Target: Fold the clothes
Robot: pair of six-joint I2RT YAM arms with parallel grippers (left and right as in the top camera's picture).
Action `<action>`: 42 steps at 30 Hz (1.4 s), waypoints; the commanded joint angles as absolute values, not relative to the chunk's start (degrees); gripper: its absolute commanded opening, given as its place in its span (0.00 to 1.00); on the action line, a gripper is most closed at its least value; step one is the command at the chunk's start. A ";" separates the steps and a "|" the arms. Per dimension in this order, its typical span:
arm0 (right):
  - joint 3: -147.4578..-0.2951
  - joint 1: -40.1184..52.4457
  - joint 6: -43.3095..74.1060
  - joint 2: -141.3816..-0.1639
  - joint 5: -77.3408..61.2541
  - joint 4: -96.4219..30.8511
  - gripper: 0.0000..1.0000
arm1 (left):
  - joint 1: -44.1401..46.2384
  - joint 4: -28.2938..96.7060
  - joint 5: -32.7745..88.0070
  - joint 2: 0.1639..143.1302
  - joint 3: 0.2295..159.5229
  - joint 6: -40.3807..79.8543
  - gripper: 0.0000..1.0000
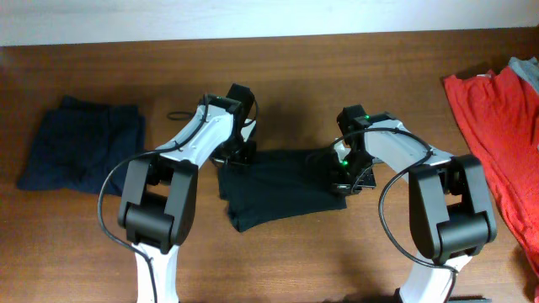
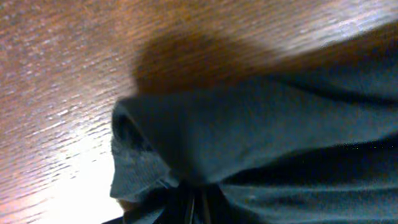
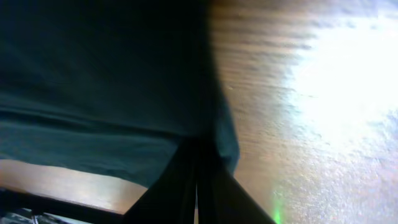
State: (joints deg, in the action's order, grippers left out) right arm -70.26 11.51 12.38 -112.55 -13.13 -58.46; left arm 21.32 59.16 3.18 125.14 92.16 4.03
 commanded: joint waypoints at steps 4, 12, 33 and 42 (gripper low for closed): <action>-68.82 9.63 5.98 -111.04 -14.63 -57.12 0.04 | 19.59 69.93 -0.97 128.92 106.85 5.28 0.11; -73.95 8.60 2.79 -102.67 -20.62 -59.72 0.25 | 19.27 82.96 -6.46 128.92 126.82 5.30 0.51; -75.18 -0.43 -7.33 -114.93 -31.62 -59.59 0.87 | 4.47 96.71 -6.42 105.65 152.94 6.81 0.73; -75.18 2.26 -11.77 -119.37 -38.44 -58.76 0.84 | 0.95 96.68 -6.46 94.67 152.94 6.81 0.80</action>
State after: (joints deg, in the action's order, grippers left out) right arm -74.91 0.23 -9.65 -117.34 -36.47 -59.68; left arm 1.41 96.53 -6.66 95.42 152.99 6.68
